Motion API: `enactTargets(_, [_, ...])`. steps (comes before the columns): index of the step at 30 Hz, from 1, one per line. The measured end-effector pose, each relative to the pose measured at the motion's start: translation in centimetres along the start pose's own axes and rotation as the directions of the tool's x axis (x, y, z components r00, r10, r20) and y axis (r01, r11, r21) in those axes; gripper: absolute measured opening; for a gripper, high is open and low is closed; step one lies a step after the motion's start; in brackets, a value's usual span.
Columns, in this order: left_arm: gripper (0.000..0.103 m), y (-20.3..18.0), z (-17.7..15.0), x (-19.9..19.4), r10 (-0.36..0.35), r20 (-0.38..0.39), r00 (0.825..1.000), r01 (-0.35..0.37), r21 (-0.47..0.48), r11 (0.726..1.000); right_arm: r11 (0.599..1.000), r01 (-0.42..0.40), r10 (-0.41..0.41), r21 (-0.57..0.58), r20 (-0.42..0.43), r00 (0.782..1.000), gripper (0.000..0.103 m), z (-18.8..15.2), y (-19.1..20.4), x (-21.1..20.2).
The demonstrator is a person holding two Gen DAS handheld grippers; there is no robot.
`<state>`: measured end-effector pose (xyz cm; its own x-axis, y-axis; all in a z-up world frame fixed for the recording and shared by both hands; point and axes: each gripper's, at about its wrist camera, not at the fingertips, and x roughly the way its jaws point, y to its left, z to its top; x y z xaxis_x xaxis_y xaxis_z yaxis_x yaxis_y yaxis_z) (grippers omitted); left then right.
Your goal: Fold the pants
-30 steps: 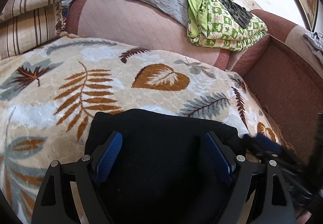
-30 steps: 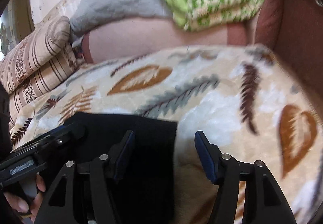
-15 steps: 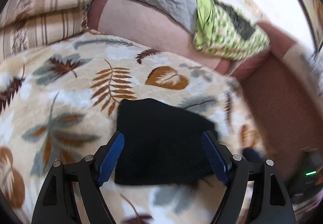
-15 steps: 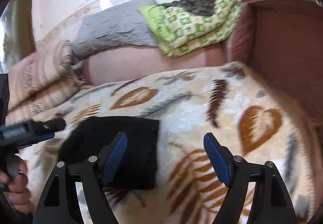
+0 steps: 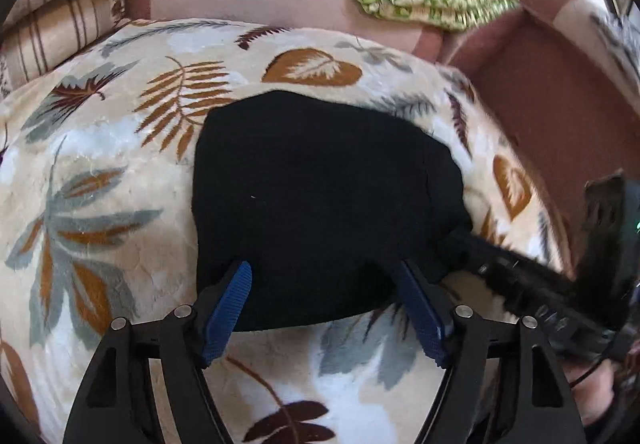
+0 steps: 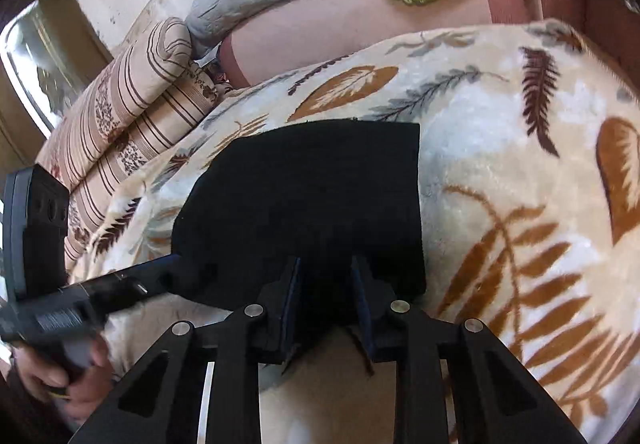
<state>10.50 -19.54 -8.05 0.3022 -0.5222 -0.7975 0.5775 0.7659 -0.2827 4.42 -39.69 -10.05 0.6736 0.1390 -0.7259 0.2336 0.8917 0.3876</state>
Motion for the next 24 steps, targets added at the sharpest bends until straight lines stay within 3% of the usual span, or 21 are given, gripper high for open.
enactTargets(3, [0.076,0.5,0.1,-0.1,-0.015,0.004,1.000,0.015,-0.017,1.000,1.000,0.007,-0.007,-0.002,0.005,1.000,0.025,-0.1,0.2,-0.3])
enactTargets(6, [0.076,1.1,0.2,0.0,-0.022,0.003,1.000,0.022,-0.030,0.999,0.999,0.033,-0.030,-0.030,0.104,0.994,0.024,0.1,1.0,-2.6])
enactTargets(7, [0.075,1.2,0.2,0.0,-0.021,0.004,1.000,0.021,-0.028,0.999,0.998,0.056,-0.054,-0.021,0.092,0.994,0.024,0.1,0.8,-2.3])
enactTargets(9, [0.066,1.0,0.1,0.9,0.017,-0.002,1.000,-0.017,-0.023,1.000,0.998,0.057,-0.056,0.024,-0.017,0.998,0.025,-0.2,-0.1,-0.3])
enactTargets(16, [0.062,1.6,0.8,1.7,0.023,-0.003,1.000,-0.023,-0.056,0.998,0.999,0.045,-0.044,0.029,-0.016,0.999,0.025,-0.4,0.1,0.0])
enactTargets(18, [0.060,1.9,1.0,0.8,-0.026,0.038,0.999,0.030,-0.089,0.996,0.998,0.023,-0.023,0.054,0.002,1.000,0.025,-0.4,-0.3,-0.5])
enactTargets(20, [0.061,2.5,1.5,-1.1,-0.100,0.148,0.984,0.117,-0.118,0.986,0.997,0.020,-0.025,0.068,0.071,0.997,0.024,-0.1,-0.4,-1.8])
enactTargets(22, [0.062,2.1,2.5,-2.0,-0.090,0.236,0.968,0.115,-0.096,0.989,0.997,0.068,-0.073,0.034,0.199,0.977,0.030,0.9,0.1,-3.3])
enactTargets(24, [0.063,1.5,4.2,-0.9,-0.092,0.261,0.961,0.112,-0.066,0.991,0.993,0.117,-0.111,-0.007,0.282,0.953,0.030,2.3,0.7,-3.2])
